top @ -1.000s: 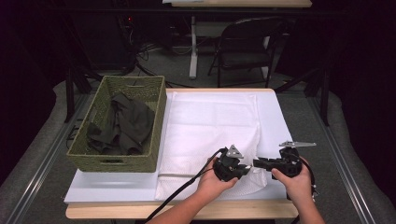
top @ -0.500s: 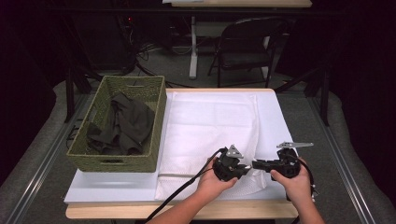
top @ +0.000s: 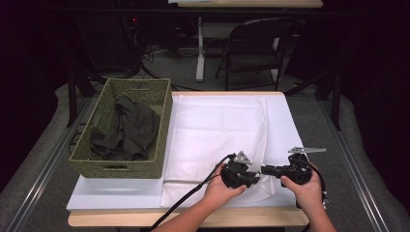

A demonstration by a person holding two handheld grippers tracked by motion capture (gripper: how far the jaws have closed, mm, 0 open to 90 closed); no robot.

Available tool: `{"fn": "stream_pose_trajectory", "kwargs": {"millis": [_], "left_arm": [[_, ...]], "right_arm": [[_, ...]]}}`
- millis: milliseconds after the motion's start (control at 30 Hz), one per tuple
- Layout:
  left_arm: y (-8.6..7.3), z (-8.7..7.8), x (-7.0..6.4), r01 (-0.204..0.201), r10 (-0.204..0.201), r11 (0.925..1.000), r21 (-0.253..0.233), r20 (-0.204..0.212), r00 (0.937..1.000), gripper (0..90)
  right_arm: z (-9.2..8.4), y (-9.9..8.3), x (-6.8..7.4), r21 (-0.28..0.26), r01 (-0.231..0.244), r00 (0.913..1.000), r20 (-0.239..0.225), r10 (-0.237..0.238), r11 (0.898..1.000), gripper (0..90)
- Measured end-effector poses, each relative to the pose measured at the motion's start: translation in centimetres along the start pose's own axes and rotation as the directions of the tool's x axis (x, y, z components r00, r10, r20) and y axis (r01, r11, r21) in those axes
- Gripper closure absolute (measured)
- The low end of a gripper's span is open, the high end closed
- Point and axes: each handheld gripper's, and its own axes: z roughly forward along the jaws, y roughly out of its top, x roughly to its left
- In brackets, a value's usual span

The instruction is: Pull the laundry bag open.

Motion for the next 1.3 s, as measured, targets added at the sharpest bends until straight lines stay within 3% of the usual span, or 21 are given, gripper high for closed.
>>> {"fn": "stream_pose_trajectory", "kwargs": {"millis": [267,467,567,900,1133,1267,1300], "left_arm": [[0.0,-0.2,0.2,0.018,-0.018,0.9998,-0.011,0.051,0.9985,77.9],[0.1,-0.6,0.2,0.047,-0.047,0.9984,-0.030,0.013,0.9988,81.9],[0.1,-0.8,0.6,0.071,-0.070,0.9965,-0.043,0.025,0.9972,82.8],[0.2,-1.0,0.5,0.088,-0.086,0.9941,-0.062,0.034,0.9957,84.5],[0.1,-1.2,0.7,0.125,-0.118,0.9886,-0.085,0.076,0.9901,85.3],[0.2,-1.2,0.8,0.172,-0.164,0.9827,-0.069,0.102,0.9811,85.6],[0.2,-1.2,0.9,0.194,-0.186,0.9787,-0.067,0.109,0.9763,85.6]], "right_arm": [[0.1,0.0,0.2,-0.009,0.016,0.9999,0.004,-0.016,1.000,85.0],[0.1,0.0,0.2,-0.012,0.017,0.9998,0.011,-0.016,1.000,85.0],[0.1,-0.1,0.2,-0.018,0.022,0.9997,0.013,-0.022,1.000,85.0],[0.1,-0.1,0.2,-0.019,0.011,0.9999,0.009,-0.011,1.000,84.8],[-0.3,0.0,0.0,-0.014,0.012,0.9999,0.000,-0.012,1.000,84.7],[-0.4,0.0,0.2,-0.004,0.020,0.9998,0.009,-0.020,1.000,84.7],[-0.4,0.0,0.2,-0.003,0.021,0.9997,0.010,-0.021,1.000,84.6]]}}
